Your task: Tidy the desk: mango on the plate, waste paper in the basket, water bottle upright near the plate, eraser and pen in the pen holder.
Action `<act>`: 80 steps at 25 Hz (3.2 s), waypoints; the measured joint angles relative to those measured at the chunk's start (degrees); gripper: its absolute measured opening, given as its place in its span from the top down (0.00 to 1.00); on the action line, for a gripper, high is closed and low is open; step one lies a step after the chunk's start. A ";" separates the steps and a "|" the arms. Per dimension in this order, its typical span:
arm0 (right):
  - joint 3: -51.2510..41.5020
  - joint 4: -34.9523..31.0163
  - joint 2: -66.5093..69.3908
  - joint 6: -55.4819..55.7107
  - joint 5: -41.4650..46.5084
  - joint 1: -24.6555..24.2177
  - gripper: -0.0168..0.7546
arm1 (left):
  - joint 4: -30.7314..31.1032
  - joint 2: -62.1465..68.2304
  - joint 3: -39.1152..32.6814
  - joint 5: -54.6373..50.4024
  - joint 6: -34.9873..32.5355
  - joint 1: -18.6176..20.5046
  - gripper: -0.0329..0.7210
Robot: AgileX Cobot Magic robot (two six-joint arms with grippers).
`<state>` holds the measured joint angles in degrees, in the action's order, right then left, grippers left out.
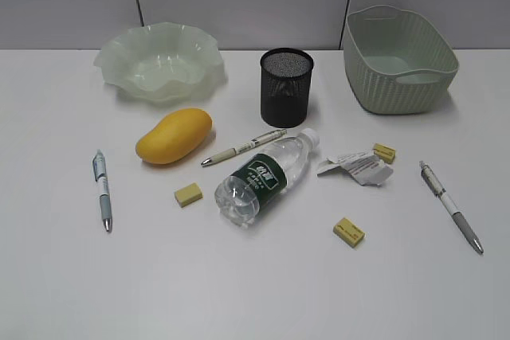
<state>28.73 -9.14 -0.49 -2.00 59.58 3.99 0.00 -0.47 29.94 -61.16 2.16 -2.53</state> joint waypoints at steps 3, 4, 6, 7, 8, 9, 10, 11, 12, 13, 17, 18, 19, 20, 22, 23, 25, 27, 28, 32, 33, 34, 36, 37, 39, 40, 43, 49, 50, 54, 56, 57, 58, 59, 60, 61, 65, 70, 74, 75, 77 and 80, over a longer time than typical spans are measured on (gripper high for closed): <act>0.00 0.00 0.00 0.00 0.00 0.00 0.32 | 0.00 0.00 0.00 0.00 0.00 0.00 0.15; 0.00 0.00 0.00 0.00 0.00 0.00 0.32 | 0.00 0.00 0.00 0.00 0.00 0.00 0.15; 0.00 0.00 0.00 0.00 0.00 0.00 0.32 | 0.00 0.00 0.00 0.00 0.00 0.00 0.15; 0.00 0.00 0.00 0.00 0.00 0.00 0.32 | 0.00 0.00 0.00 0.00 0.00 0.00 0.16; 0.00 0.00 0.00 0.00 0.00 0.00 0.32 | 0.00 0.00 0.00 0.00 0.00 0.00 0.16; 0.00 0.00 0.00 0.00 0.00 0.00 0.32 | 0.00 0.00 0.00 0.00 0.00 0.00 0.16; 0.00 0.00 0.00 0.00 0.00 0.00 0.32 | 0.00 0.00 0.00 0.00 0.00 0.00 0.17; 0.00 0.00 0.00 0.00 0.00 0.00 0.32 | 0.00 0.00 0.00 0.00 0.00 0.00 0.18; 0.00 0.00 0.00 0.00 0.00 0.00 0.32 | 0.00 0.00 0.00 0.00 0.00 0.00 0.18; 0.00 0.00 0.00 0.00 0.00 0.00 0.32 | 0.00 0.00 0.00 0.00 0.00 0.00 0.19; 0.00 0.00 0.00 0.00 0.00 0.00 0.32 | 0.00 0.00 0.00 0.00 0.00 0.00 0.20; 0.00 0.00 0.00 0.00 0.00 0.00 0.32 | 0.00 0.00 0.00 0.00 0.00 0.00 0.21; 0.00 0.00 0.00 0.00 0.00 0.00 0.32 | -0.88 0.00 0.08 0.11 0.00 0.00 0.21; 0.00 0.00 0.00 0.00 0.00 0.00 0.32 | -1.62 0.08 0.33 0.54 0.00 0.00 0.21; 0.00 0.00 0.00 0.00 0.00 0.00 0.32 | -3.09 1.40 1.81 3.44 0.00 0.00 0.21; 0.00 0.00 0.00 0.00 0.00 0.00 0.32 | -3.76 2.70 2.71 5.25 0.00 0.00 0.21; 0.00 0.00 0.00 0.00 0.00 0.00 0.32 | -4.26 6.32 4.40 9.73 0.00 0.00 0.21; 0.00 0.00 0.00 0.00 0.00 0.00 0.32 | -4.48 10.54 6.37 12.51 0.00 0.00 0.21; 0.00 0.00 0.00 0.00 0.00 0.00 0.32 | -4.61 13.10 7.71 13.34 0.00 0.00 0.21; 0.00 0.00 0.00 0.00 0.00 0.00 0.32 | -6.27 24.24 14.70 14.64 -2.55 0.00 0.21; 0.00 0.00 0.00 0.00 0.00 0.00 0.32 | -6.57 26.75 16.89 14.76 -3.22 0.00 0.21; 0.00 0.00 0.00 0.00 0.00 0.00 0.32 | -6.96 29.64 19.09 14.82 -3.81 0.00 0.21; 0.00 0.00 0.00 0.00 0.00 0.00 0.32 | -8.20 35.17 22.66 15.00 -5.10 0.00 0.21; 0.00 0.00 0.00 0.00 0.00 0.00 0.32 | -9.10 37.28 24.20 15.07 -5.66 0.00 0.21; 0.00 0.00 0.00 0.00 0.00 0.00 0.32 | -10.82 41.99 26.43 15.14 -6.26 0.00 0.21; 0.00 0.00 0.00 0.00 0.00 0.00 0.32 | -11.72 43.79 27.25 15.27 -6.89 0.00 0.21; 0.00 0.00 0.00 0.00 0.00 0.00 0.32 | -13.76 51.31 27.98 15.47 -9.17 -0.11 0.21; 0.00 0.05 0.00 0.00 0.00 0.00 0.32 | -13.91 63.33 27.98 15.94 -13.80 -5.75 0.21; 0.00 0.05 0.00 0.00 0.00 0.00 0.32 | -13.76 65.71 27.98 16.42 -14.12 -7.34 0.21; 0.00 0.05 0.00 0.00 0.00 0.00 0.32 | -11.81 74.69 28.02 19.86 -15.67 -13.31 0.21; 0.00 0.05 0.00 0.00 0.00 0.00 0.32 | -10.36 78.85 28.02 21.64 -15.93 -15.53 0.19; 0.00 0.05 0.00 0.00 0.00 0.00 0.32 | -10.01 81.17 28.29 22.24 -15.95 -16.37 0.17; 0.00 0.05 0.00 0.00 0.00 0.00 0.32 | -9.88 83.13 28.83 22.50 -16.00 -16.97 0.14; 0.00 0.05 0.00 0.00 0.00 0.00 0.32 | -9.75 85.44 29.61 22.55 -16.00 -17.22 0.12; 0.00 0.05 0.00 0.00 0.00 0.00 0.32 | -9.75 87.76 30.36 22.55 -16.00 -17.40 0.10; 0.00 0.05 0.00 0.00 0.00 0.00 0.32 | -9.69 90.02 31.49 22.42 -16.12 -17.40 0.09; 0.00 0.05 0.00 0.00 0.00 0.00 0.32 | -9.40 97.88 36.80 21.17 -18.50 -17.40 0.08; 0.00 0.05 0.00 0.00 0.00 0.00 0.32 | -9.36 106.50 43.50 20.39 -21.83 -17.40 0.08; 0.00 0.05 0.00 0.00 0.00 0.00 0.32 | -9.36 111.68 48.13 19.47 -22.39 -17.40 0.08; 0.00 0.05 0.00 0.00 0.00 0.00 0.32 | -9.36 112.79 49.22 19.34 -22.49 -17.40 0.08; 0.00 0.05 0.00 0.00 0.00 0.00 0.32 | -9.36 114.61 51.33 19.08 -22.76 -17.40 0.07; 0.00 0.05 0.00 0.00 0.00 0.00 0.32 | -9.42 117.09 53.83 17.04 -23.79 -17.40 0.07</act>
<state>28.73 -9.08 -0.49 -2.00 59.58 3.99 -9.42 116.62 83.77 -44.13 -21.62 -19.93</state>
